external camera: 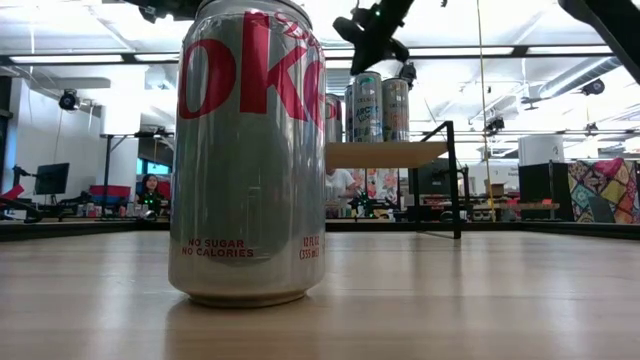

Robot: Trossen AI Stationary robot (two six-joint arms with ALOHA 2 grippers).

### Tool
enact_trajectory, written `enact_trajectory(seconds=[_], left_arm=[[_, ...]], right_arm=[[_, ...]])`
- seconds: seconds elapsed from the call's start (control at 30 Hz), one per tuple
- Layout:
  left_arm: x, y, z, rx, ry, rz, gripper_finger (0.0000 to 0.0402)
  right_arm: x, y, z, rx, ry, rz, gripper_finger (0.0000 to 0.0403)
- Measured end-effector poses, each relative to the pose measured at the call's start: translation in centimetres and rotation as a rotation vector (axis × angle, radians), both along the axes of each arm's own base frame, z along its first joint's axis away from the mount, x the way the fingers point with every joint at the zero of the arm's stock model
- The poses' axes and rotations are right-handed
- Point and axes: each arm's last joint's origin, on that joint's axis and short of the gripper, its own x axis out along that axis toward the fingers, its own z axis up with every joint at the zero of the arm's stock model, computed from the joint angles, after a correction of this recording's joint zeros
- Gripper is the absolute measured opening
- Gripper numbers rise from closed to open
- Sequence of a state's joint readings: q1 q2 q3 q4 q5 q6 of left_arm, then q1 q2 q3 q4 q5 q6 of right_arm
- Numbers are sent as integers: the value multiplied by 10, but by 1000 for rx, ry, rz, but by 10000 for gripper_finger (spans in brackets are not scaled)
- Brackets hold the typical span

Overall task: Place canned beverage on shelf
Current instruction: Adjust the white-blue soda can

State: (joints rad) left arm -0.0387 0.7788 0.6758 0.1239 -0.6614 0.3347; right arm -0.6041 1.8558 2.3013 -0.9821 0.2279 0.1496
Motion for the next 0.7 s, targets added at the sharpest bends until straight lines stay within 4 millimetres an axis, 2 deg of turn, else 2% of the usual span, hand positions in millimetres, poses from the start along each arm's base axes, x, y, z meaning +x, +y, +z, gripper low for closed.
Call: enact_trajectory(seconds=[0.4,0.7], left_arm=[[1,0,0,0,2,0,0],[1,0,-1,0,8,0,0]], right_arm=[[7,8,-9,62,26,44,9],[7,7,-19,84,81,4,9]])
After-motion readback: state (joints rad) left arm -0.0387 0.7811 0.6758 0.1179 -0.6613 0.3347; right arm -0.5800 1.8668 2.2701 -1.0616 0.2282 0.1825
